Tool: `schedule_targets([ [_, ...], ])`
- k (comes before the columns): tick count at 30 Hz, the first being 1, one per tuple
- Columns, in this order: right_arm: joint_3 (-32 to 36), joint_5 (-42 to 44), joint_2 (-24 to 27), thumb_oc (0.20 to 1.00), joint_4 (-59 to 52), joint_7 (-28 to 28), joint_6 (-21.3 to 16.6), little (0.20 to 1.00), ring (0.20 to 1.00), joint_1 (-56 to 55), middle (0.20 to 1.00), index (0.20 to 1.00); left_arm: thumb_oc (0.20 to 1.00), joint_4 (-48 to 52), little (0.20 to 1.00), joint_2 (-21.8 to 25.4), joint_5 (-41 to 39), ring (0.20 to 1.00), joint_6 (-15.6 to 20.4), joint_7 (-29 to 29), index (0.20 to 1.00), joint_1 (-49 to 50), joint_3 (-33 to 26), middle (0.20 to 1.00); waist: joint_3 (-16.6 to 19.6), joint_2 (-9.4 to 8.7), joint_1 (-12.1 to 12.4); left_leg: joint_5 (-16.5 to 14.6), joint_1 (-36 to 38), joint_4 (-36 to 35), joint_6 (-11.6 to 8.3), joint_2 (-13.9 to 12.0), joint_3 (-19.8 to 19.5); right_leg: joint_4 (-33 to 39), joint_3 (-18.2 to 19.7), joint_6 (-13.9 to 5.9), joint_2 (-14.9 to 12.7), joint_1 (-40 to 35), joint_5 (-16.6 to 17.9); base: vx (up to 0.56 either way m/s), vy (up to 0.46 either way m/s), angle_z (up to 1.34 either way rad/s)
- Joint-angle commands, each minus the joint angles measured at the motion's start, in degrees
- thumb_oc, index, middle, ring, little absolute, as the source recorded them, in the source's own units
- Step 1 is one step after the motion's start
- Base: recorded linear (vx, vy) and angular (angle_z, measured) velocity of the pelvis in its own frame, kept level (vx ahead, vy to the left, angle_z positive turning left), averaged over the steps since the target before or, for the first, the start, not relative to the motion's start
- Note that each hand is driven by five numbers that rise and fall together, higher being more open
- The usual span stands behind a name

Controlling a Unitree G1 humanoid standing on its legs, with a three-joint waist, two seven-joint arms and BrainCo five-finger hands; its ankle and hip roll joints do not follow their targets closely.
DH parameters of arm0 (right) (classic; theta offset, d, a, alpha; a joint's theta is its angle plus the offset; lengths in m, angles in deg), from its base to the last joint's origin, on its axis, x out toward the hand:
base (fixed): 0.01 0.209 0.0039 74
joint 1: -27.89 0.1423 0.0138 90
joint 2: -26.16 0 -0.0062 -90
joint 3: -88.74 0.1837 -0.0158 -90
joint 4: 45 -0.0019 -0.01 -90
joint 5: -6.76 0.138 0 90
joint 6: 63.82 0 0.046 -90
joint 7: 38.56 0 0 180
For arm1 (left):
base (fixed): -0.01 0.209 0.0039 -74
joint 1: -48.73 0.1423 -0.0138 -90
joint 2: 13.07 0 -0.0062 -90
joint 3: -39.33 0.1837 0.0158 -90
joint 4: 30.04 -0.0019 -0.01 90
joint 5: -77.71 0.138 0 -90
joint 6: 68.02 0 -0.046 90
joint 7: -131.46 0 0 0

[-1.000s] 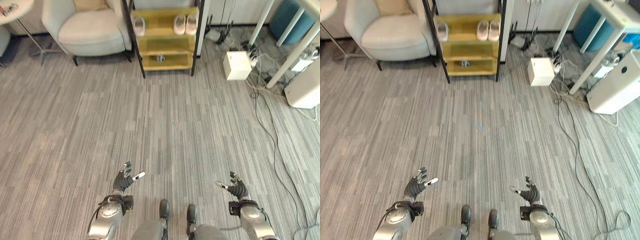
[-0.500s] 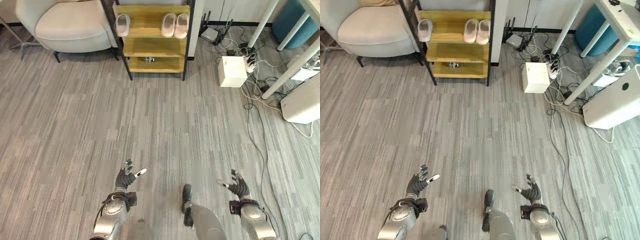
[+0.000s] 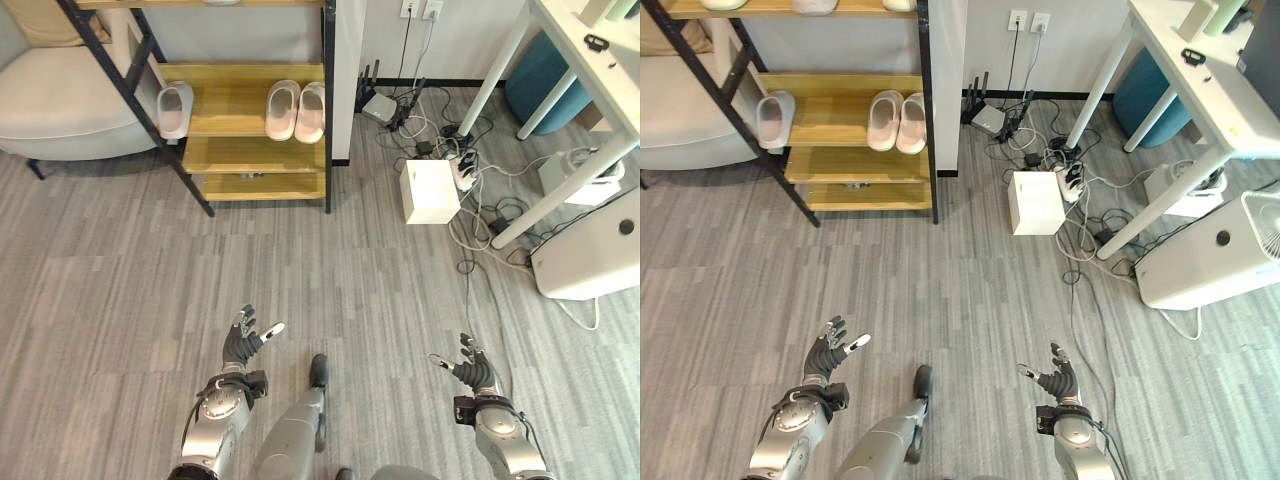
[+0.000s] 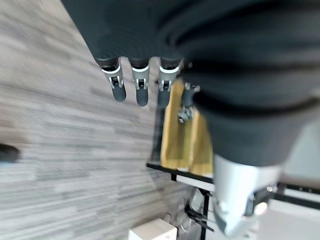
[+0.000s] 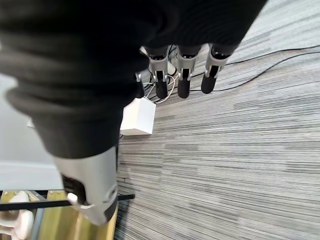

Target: Arrange the slippers neatly on the shoe rack.

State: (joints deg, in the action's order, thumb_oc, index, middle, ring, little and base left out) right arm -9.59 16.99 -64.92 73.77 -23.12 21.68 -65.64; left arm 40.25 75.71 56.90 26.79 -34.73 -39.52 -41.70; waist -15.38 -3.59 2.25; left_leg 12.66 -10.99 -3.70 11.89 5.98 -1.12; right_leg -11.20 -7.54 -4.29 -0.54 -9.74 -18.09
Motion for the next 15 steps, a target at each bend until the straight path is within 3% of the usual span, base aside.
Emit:
schedule_targets([
  [1, -0.42, 0.35, 0.59, 1.0, -1.87, -0.92, -0.94, 1.0, 1.0, 2.71, 1.0, 1.0, 1.0, 3.81, 1.0, 3.33, 2.45, 1.0, 2.1, -0.07, 1.0, -0.58, -0.59, 1.0, 1.33, -2.12, 3.63, -11.39, -0.44, 5.4, -12.11, -5.14, 1.18, 8.81, 1.51, -3.07, -6.41, 3.11, 10.78, 0.12, 0.121, 0.32],
  [2, -0.39, 0.34, 0.41, 1.0, -1.81, -1.09, -0.93, 1.0, 1.0, 2.79, 1.0, 1.0, 1.0, 4.15, 1.0, 3.49, 2.34, 1.0, 2.12, -0.19, 1.0, -0.5, -0.65, 1.0, 1.64, -2.37, 3.72, -11.91, -0.23, 5.33, -11.78, -4.85, 1.23, 8.38, 1.69, -3.45, -6.6, 3.46, 11.03, 0.18, 0.203, 0.5],
  [4, -0.09, -0.03, -0.52, 1.0, -1.79, -1.52, -0.62, 1.0, 1.0, 1.94, 1.0, 1.0, 1.0, 4.64, 1.0, 4.13, 2.3, 1.0, 1.82, -0.35, 1.0, -0.11, -1.09, 1.0, 2.03, -2.69, 3.76, -13.65, 2.06, 4.54, -10.13, -3.84, 1.22, 0.27, 2.12, -5.39, -7.42, 7.11, 13.84, 0.18, 0.25, 0.52],
  [7, 0.23, -0.25, -0.84, 1.0, -1.34, -1.93, -0.15, 1.0, 1.0, 1.46, 1.0, 1.0, 1.0, 5.47, 1.0, 4.36, 2.74, 1.0, 1.58, -0.61, 1.0, 0.74, -1.31, 1.0, 0.85, -1.94, 2.85, -14.21, 5.38, 2.96, -8.79, -3.39, 1.24, -9.67, 1.44, -7.42, -9.09, 11.15, 23.02, 0.08, 0.155, 0.06],
  [9, 0.35, -0.46, -1.02, 1.0, -1.19, -1.81, -0.07, 1.0, 1.0, 0.87, 1.0, 1.0, 1.0, 5.56, 1.0, 4.57, 3.09, 1.0, 1.48, -0.84, 1.0, 1.23, -1.33, 1.0, 0.08, -0.07, 2.45, -14.71, 8.37, 0.97, -8.41, -4.22, 0.79, -16.11, 0.38, -7.3, -9.28, 14.25, 23.65, 0.11, 0.149, 0.05],
  [10, 0.55, -0.35, -1.27, 1.0, -1.05, -1.71, -0.13, 1.0, 1.0, 0.75, 1.0, 1.0, 1.0, 5.81, 1.0, 4.48, 3.14, 1.0, 1.52, -0.96, 1.0, 1.31, -1.25, 1.0, -0.19, 0.79, 2.11, -15.19, 9.97, 0.02, -8.37, -4.52, 0.19, -16.69, -0.38, -6.35, -8.81, 16.69, 22.27, 0.31, 0.112, -0.13],
  [11, 0.59, 0.12, -1.26, 1.0, -0.74, -1.8, -0.14, 1.0, 1.0, 0.9, 1.0, 1.0, 1.0, 5.99, 1.0, 4.06, 2.93, 1.0, 1.8, -1.35, 1.0, 1.58, -1.27, 1.0, -1.29, 1.34, 1.02, -16.5, 12.95, -0.49, -8.7, -4.03, -1.1, -8.98, -2.07, -4.5, -7.57, 19.61, 17.83, 0.38, 0.042, -0.22],
  [14, 0.6, 0.82, -0.83, 1.0, 0.19, -1.37, -0.14, 1.0, 1.0, 1.21, 1.0, 1.0, 1.0, 5.16, 1.0, 3.77, 2.67, 1.0, 2.14, -1.18, 1.0, 1.56, -1.53, 1.0, -2.53, 1.22, -0.61, -18.14, 16.57, -1.26, -9.45, -3.15, -2.84, 7.35, -3.36, -4.78, -6.01, 22.27, 21.13, 0.39, -0.051, 0.13],
  [15, 0.74, 0.83, -0.72, 1.0, 0.83, -1.15, 0.17, 1.0, 1.0, 1.0, 1.0, 1.0, 1.0, 3.76, 1.0, 3.67, 2.83, 1.0, 2.32, -0.79, 1.0, 0.67, -1.39, 1.0, -2.63, 1.17, -2.21, -19.27, 18.01, -1.3, -9.93, -2.93, -4.42, 12.46, -0.36, -5.45, -4.72, 24.19, 23.01, 0.36, -0.051, 0.57],
])
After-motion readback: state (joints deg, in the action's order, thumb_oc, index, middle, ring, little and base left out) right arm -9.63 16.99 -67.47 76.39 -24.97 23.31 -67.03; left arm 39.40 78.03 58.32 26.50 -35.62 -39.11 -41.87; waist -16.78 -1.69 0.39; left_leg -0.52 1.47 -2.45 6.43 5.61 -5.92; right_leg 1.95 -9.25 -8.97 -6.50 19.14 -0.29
